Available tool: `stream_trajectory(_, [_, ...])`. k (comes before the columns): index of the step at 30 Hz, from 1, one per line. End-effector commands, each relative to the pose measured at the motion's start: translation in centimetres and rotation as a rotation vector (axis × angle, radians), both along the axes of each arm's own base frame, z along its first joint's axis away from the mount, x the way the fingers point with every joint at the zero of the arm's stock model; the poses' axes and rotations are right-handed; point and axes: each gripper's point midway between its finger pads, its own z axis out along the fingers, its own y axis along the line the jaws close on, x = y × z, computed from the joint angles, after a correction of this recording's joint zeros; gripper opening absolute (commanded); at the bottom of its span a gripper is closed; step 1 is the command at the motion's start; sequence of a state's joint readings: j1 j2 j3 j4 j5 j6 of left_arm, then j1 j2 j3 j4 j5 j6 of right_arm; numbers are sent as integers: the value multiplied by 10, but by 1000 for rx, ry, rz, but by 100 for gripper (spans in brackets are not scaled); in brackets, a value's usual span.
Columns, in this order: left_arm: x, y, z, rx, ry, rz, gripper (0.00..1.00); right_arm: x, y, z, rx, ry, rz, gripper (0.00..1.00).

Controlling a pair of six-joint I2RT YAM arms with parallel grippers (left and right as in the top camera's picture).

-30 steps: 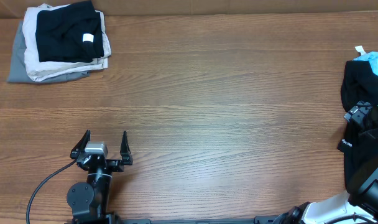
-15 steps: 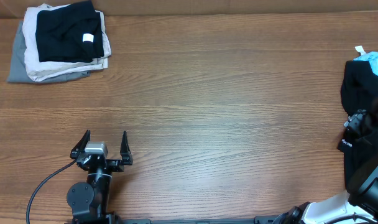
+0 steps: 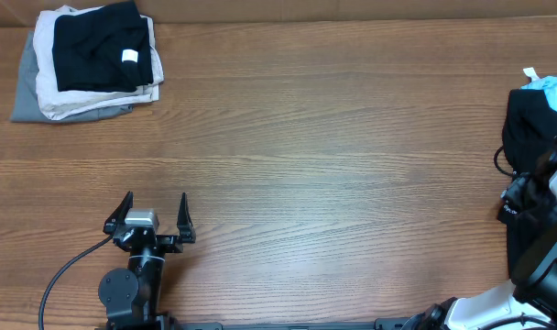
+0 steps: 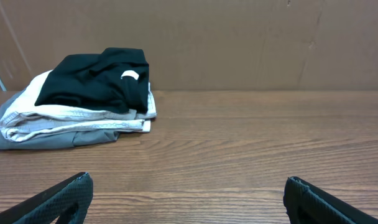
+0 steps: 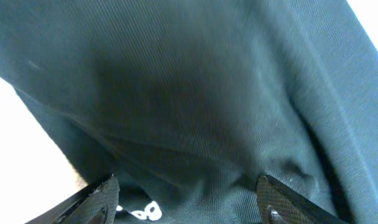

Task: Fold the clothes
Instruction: 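Reach the right gripper to the black shirt pile and grasp it, then drag the black shirt with the right gripper to table center and release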

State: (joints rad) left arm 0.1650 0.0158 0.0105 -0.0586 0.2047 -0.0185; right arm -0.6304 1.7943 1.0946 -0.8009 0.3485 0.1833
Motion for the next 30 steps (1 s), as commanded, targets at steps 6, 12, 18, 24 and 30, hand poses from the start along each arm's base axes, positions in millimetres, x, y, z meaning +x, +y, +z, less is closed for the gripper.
stream_trajectory(6, [0, 1, 0, 21, -9, 3, 100, -4, -4, -2, -23, 10, -19, 62])
stream_trajectory(12, [0, 1, 0, 21, -9, 3, 100, 4, -10, 3, -42, -21, -30, 31])
stream_trajectory(18, [0, 1, 0, 21, -9, 3, 100, 5, -11, 4, -43, -21, -30, 26])
stream_trajectory(24, [0, 1, 0, 21, -9, 3, 100, 4, -10, 4, -39, -17, -30, 4])
stream_trajectory(30, [0, 1, 0, 21, -9, 3, 100, 8, -13, 19, -39, -20, -37, 4])
